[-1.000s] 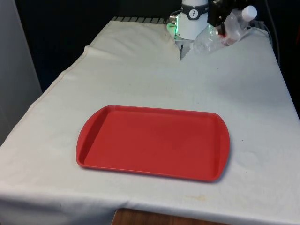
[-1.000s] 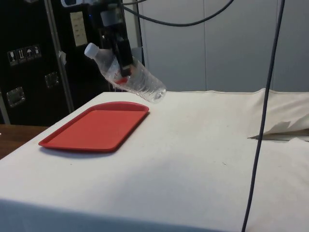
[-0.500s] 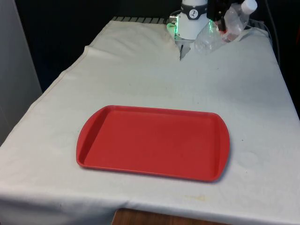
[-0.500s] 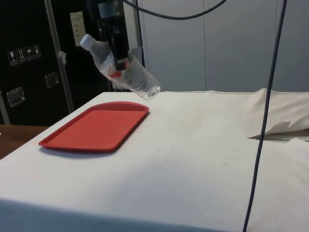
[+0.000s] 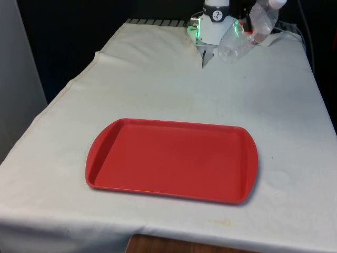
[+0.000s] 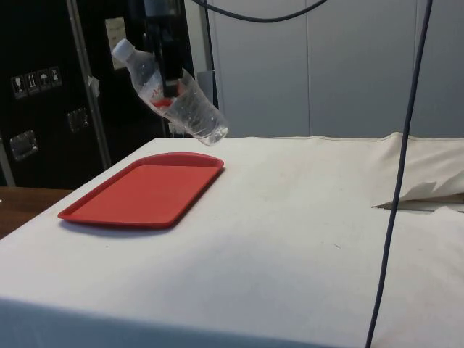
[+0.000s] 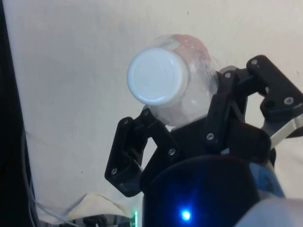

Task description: Place the bottle upright on the tray.

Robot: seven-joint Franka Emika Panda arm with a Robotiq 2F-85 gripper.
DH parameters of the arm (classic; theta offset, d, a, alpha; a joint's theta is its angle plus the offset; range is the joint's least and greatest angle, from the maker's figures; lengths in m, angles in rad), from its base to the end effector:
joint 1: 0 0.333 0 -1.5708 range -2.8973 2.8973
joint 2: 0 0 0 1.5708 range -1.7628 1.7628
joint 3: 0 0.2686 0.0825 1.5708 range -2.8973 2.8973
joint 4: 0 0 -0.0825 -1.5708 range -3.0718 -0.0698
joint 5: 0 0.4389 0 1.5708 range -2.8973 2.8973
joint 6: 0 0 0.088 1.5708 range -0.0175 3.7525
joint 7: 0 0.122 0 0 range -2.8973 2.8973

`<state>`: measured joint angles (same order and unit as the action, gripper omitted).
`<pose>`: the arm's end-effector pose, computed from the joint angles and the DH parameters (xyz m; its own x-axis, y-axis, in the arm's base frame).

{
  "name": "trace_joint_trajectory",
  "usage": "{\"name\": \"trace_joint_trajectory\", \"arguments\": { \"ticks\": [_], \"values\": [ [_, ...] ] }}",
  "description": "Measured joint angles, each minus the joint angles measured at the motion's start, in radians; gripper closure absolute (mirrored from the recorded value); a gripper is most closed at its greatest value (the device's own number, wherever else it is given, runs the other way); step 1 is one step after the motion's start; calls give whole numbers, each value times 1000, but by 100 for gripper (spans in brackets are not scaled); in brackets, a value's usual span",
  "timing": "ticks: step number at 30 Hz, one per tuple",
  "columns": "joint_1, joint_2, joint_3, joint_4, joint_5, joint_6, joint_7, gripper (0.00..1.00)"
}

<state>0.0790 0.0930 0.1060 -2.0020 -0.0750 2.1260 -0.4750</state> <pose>0.6104 0.1097 0.3257 0.7661 0.6427 0.0020 0.6413 -0.7647 0.0630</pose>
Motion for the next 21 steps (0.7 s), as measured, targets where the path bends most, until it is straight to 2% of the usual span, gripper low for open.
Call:
{"name": "trace_joint_trajectory", "arguments": {
  "ticks": [21],
  "values": [
    [0, 1, -31, 3, 4, 111, 10, 100]
  ]
}}
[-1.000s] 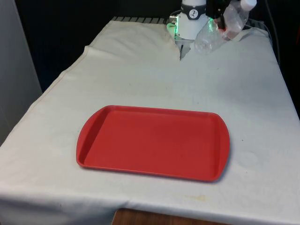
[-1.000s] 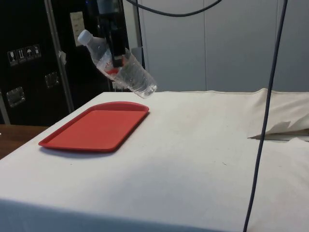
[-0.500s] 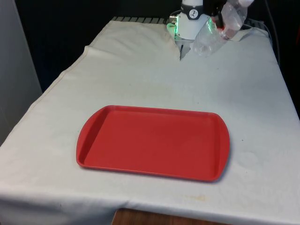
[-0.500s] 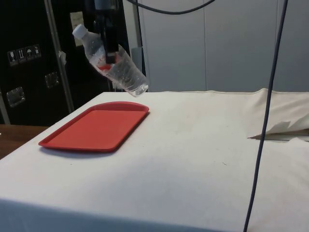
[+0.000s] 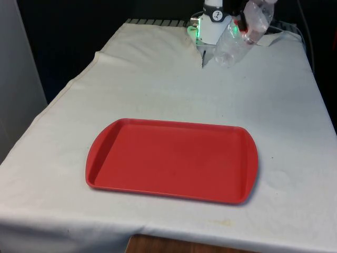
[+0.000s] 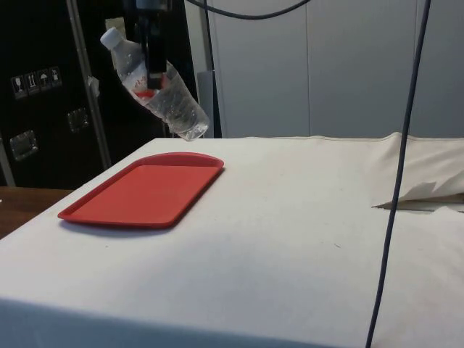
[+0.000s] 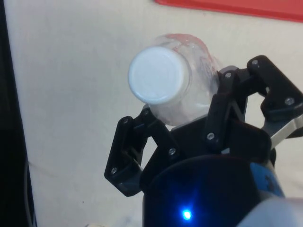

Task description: Place the bottle upright on the tray.

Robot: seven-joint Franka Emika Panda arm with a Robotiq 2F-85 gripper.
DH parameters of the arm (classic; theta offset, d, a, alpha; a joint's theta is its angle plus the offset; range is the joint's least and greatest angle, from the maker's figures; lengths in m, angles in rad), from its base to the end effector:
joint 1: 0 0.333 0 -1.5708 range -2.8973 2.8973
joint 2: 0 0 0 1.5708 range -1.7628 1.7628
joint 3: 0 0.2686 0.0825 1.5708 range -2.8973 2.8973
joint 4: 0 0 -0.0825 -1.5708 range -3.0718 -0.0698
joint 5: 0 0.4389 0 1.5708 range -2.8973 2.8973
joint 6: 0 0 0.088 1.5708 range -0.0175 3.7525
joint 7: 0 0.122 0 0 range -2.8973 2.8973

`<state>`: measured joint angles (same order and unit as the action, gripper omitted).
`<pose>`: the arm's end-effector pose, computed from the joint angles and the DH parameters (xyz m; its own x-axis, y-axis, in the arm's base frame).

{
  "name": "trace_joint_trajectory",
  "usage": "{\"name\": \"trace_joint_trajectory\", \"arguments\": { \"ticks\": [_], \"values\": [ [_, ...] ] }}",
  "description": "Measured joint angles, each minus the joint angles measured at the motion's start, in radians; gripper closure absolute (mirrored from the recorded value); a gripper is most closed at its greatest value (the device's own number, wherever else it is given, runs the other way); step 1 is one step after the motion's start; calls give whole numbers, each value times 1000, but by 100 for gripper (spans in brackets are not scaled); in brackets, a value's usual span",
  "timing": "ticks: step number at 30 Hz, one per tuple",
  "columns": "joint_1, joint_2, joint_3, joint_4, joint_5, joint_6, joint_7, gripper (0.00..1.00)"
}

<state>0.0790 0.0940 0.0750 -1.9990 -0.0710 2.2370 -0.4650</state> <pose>0.6265 0.0940 0.3374 0.7834 0.6129 0.1031 0.6030 -0.7897 0.1127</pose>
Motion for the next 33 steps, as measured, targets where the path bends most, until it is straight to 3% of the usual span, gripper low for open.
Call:
{"name": "trace_joint_trajectory", "arguments": {
  "ticks": [23, 33],
  "values": [
    [0, 18, -52, 1, 14, 128, 2, 100],
    [0, 37, -66, -1, 71, 186, -4, 100]
  ]
}}
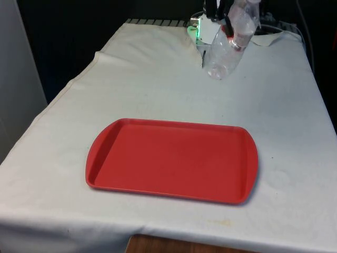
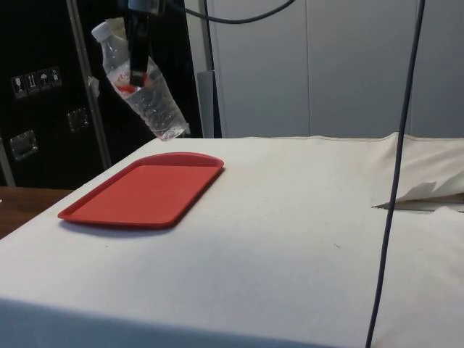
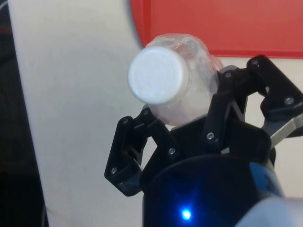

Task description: Place the bottle upright on the tray.

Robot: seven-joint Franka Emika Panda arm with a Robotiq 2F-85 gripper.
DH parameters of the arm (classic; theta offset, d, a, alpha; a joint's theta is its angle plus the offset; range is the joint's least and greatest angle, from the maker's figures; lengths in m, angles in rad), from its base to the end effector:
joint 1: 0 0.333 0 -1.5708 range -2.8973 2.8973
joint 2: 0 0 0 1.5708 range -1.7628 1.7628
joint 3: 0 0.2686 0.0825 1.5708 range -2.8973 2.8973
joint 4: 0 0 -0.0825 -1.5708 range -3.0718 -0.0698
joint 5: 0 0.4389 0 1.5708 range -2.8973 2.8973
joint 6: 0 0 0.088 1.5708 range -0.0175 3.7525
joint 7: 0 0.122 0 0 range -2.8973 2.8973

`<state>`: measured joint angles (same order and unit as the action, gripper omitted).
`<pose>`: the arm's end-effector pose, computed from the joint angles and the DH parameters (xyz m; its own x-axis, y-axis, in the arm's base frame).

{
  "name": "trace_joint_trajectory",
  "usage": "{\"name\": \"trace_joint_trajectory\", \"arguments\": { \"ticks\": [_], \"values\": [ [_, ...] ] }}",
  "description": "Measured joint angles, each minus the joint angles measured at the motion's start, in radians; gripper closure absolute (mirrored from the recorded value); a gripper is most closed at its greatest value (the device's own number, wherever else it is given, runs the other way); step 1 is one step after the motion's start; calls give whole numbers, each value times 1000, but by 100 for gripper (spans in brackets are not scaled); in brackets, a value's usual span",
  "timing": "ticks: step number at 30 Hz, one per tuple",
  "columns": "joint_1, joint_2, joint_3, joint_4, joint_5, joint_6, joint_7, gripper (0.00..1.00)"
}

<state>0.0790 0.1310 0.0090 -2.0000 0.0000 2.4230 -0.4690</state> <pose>0.6494 0.0572 0.3337 0.8113 0.5250 0.2573 0.5095 -0.8507 0.1291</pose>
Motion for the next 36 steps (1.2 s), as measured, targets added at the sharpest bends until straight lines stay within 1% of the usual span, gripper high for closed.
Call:
{"name": "trace_joint_trajectory", "arguments": {
  "ticks": [5, 8, 14, 17, 21, 22, 24, 29, 30, 36],
  "values": [
    [0, 7, -5, 1, 28, 20, -7, 100],
    [0, 10, -9, -1, 57, 37, -15, 100],
    [0, 10, -12, -5, 87, 58, -24, 100],
    [0, 10, -16, -8, 117, 77, -36, 100],
    [0, 10, -18, -14, 155, 102, -62, 100],
    [0, 9, -19, -20, 174, 117, -76, 100],
    [0, 9, -19, -20, 174, 117, -76, 100],
    [0, 5, -20, -30, 212, 148, -104, 100],
    [0, 5, -20, -30, 212, 148, -104, 100],
    [0, 1, -23, -46, 272, 199, -152, 100]
  ]
}}
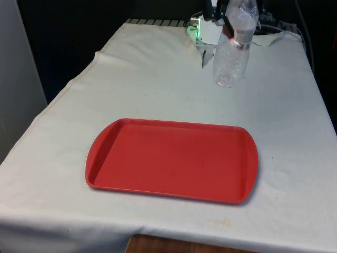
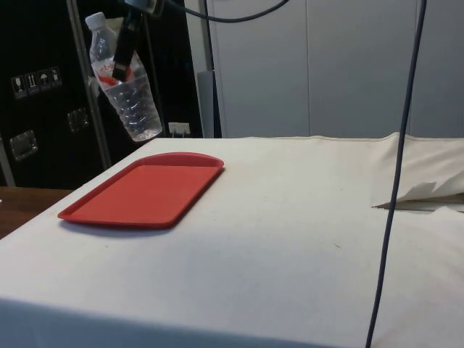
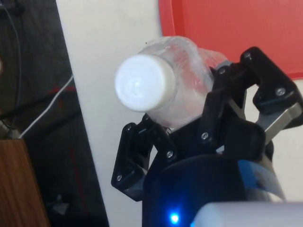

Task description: Place the bottle upright on the tray.

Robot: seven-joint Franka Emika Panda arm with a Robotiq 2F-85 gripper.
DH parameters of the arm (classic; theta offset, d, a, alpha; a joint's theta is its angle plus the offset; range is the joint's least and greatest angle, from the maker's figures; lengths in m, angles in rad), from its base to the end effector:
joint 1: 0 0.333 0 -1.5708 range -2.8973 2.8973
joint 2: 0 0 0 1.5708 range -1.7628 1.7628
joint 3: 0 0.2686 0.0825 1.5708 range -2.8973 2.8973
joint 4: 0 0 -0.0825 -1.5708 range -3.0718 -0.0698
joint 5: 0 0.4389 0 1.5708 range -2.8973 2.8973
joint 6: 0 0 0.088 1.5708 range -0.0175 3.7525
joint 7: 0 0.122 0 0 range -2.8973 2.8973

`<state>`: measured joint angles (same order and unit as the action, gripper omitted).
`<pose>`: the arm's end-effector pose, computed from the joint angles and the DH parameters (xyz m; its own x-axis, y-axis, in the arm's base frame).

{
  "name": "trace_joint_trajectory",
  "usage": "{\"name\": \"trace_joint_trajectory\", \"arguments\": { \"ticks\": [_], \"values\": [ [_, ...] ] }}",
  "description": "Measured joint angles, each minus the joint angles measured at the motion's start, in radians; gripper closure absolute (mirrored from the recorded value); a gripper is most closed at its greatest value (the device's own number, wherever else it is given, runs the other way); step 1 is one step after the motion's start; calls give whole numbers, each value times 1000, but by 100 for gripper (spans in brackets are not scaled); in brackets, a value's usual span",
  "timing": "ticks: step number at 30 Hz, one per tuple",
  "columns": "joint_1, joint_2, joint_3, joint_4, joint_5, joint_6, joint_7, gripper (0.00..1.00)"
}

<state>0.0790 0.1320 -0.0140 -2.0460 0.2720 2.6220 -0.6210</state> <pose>0.6551 0.0385 0.3329 0.7829 0.4235 0.4557 0.4491 -0.8916 0.0569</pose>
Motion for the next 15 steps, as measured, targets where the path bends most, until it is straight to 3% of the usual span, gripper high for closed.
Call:
{"name": "trace_joint_trajectory", "arguments": {
  "ticks": [15],
  "values": [
    [0, -3, 2, -27, 34, 74, -53, 100]
  ]
}}
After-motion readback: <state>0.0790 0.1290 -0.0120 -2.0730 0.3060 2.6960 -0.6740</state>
